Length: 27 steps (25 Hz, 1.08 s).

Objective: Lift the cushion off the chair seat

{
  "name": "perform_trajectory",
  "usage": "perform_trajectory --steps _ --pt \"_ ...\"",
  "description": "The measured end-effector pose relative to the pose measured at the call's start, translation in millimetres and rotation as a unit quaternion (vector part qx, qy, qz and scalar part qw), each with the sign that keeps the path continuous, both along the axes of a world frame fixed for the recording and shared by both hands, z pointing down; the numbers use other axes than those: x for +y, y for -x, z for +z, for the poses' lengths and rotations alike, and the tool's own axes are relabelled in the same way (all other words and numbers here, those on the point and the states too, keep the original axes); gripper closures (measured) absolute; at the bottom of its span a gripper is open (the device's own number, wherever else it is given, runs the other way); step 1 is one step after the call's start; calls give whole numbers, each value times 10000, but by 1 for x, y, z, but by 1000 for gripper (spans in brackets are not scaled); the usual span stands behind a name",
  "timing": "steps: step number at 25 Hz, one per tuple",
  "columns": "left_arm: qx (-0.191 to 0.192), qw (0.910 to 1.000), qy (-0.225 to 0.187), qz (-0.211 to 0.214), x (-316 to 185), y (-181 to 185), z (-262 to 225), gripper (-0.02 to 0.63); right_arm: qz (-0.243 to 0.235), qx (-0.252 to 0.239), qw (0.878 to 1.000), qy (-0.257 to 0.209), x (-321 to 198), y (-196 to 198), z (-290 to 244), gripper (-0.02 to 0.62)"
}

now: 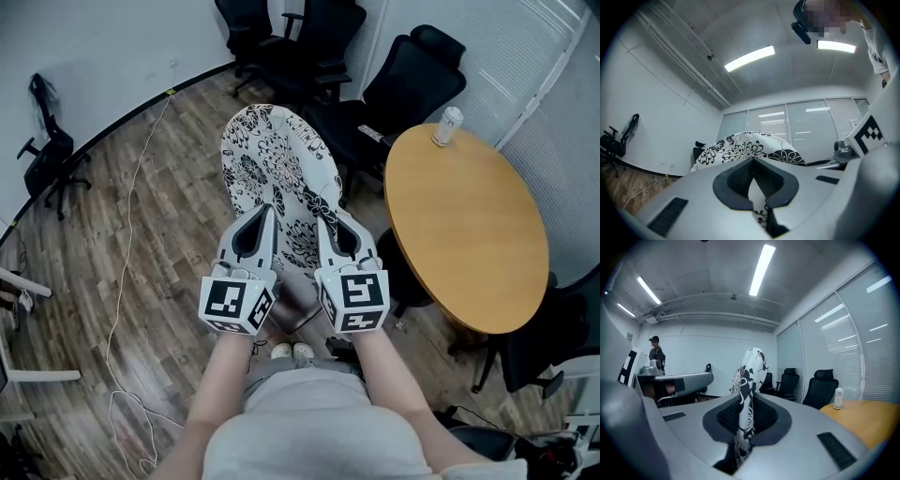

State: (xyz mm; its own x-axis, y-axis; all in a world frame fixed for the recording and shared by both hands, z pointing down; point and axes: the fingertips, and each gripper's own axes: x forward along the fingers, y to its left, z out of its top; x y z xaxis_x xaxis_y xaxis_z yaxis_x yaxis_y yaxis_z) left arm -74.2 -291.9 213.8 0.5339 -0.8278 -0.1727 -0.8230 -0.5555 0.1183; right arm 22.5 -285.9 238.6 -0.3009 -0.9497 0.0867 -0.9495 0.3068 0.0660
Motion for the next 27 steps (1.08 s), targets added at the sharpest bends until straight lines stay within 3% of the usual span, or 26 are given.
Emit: perform_trajectory --steps 27 --pt "-406 9990 -156 98 -1 -29 -7 604 124 -69 9980 -618 2 -18 -26 554"
